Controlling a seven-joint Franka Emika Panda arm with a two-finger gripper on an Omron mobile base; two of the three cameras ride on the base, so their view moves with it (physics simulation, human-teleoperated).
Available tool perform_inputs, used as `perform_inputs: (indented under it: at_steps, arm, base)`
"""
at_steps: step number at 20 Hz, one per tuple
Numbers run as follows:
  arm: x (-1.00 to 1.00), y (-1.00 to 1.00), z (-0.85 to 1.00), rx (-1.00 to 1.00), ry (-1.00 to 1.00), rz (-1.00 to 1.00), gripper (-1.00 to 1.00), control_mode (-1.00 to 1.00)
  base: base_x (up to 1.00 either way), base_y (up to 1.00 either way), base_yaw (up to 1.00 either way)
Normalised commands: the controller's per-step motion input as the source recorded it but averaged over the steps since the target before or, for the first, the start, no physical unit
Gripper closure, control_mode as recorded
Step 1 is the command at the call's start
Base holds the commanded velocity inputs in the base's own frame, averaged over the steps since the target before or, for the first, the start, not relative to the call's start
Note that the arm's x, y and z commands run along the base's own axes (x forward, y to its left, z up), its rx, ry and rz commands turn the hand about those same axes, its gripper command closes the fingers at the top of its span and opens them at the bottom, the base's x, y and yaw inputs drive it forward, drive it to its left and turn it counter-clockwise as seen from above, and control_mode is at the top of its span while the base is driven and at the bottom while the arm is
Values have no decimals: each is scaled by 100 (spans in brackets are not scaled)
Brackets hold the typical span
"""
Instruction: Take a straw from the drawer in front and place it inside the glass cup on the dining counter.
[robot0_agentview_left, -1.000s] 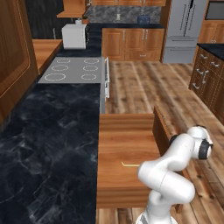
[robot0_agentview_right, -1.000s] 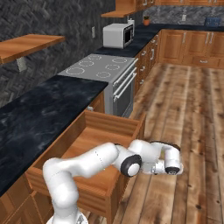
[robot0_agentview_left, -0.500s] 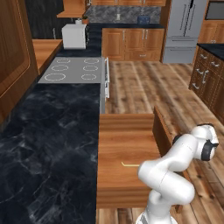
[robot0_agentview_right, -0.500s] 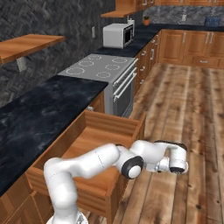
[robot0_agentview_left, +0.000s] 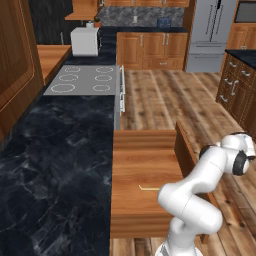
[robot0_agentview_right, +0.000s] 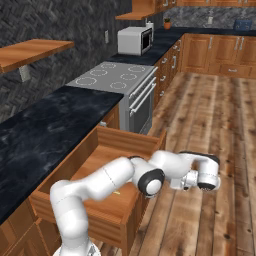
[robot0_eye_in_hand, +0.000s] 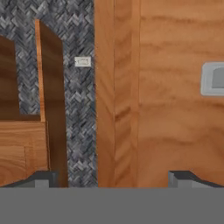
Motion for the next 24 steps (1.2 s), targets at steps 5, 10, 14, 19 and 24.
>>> perform_inputs:
  at_steps: [5, 10, 14, 19, 24]
  arm:
    - [-7, 26, 50, -9, 0, -5, -100, -100]
    - [0, 57, 61, -10, 1, -1, -100, -100]
    - [0, 54, 74, -11, 0, 0, -100, -100]
    - [0, 47, 80, -9, 1, 0, -100, -100]
    - [0, 57, 59, -12, 6, 0, -100, -100]
  base:
    - [0, 0, 0]
    - [0, 0, 0]
    - [0, 0, 0]
    - [0, 0, 0]
    - [0, 0, 0]
